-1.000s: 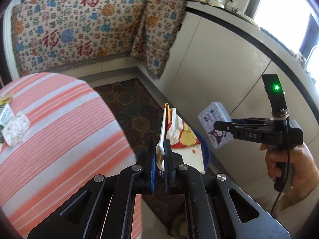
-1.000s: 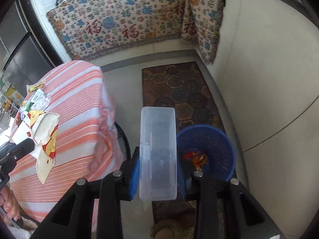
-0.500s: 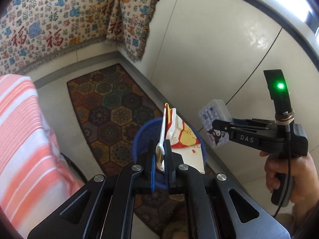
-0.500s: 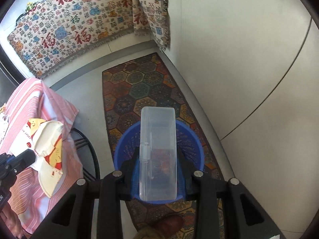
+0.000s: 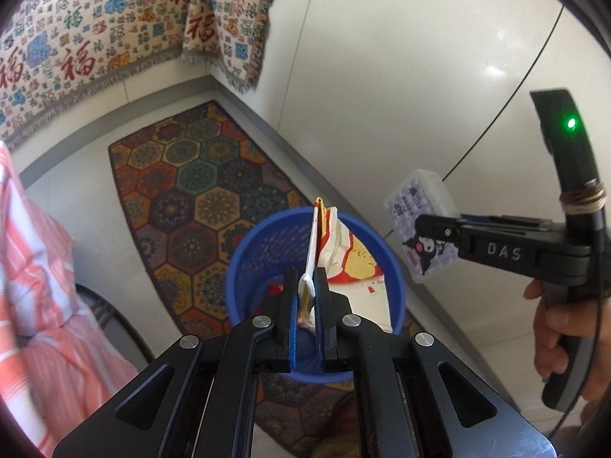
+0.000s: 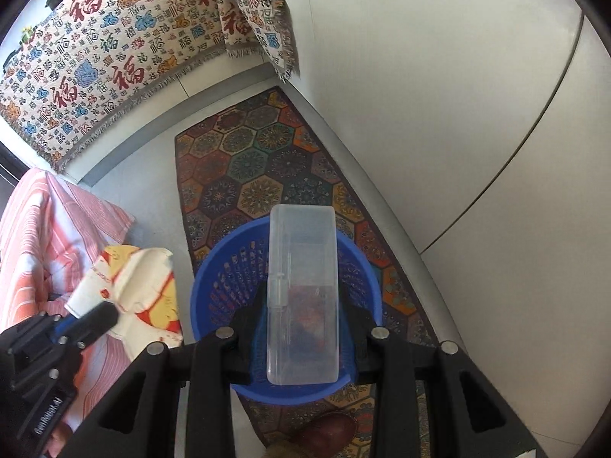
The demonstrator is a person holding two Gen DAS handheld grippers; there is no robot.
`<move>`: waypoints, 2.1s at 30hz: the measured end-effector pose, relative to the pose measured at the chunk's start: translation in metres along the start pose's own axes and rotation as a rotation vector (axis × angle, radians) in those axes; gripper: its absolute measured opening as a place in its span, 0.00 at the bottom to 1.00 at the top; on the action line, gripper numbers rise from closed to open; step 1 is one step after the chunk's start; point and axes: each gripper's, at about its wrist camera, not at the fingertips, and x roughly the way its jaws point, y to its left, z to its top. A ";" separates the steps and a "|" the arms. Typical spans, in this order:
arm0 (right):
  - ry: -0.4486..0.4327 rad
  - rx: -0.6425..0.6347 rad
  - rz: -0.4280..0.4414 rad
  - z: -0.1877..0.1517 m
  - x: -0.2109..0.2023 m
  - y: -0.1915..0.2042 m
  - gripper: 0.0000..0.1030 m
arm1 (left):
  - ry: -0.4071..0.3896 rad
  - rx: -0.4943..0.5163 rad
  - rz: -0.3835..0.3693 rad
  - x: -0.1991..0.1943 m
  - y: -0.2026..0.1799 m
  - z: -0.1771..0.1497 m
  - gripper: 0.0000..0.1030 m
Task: Collect trash
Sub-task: 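Carry both items over the blue wastebasket and open both tools to drop them, then move both tools back toward the remaining trash on the table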
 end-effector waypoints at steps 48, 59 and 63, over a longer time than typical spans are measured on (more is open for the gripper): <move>-0.372 -0.531 0.212 -0.175 -0.130 0.361 0.73 | -0.153 -0.409 0.543 -0.281 0.268 -0.238 0.88; -0.231 -0.657 0.194 -0.208 -0.088 0.487 0.73 | -0.183 -0.523 0.601 -0.305 0.341 -0.260 0.90; -0.216 -0.637 0.171 -0.197 -0.074 0.496 0.73 | -0.177 -0.529 0.602 -0.304 0.342 -0.262 0.96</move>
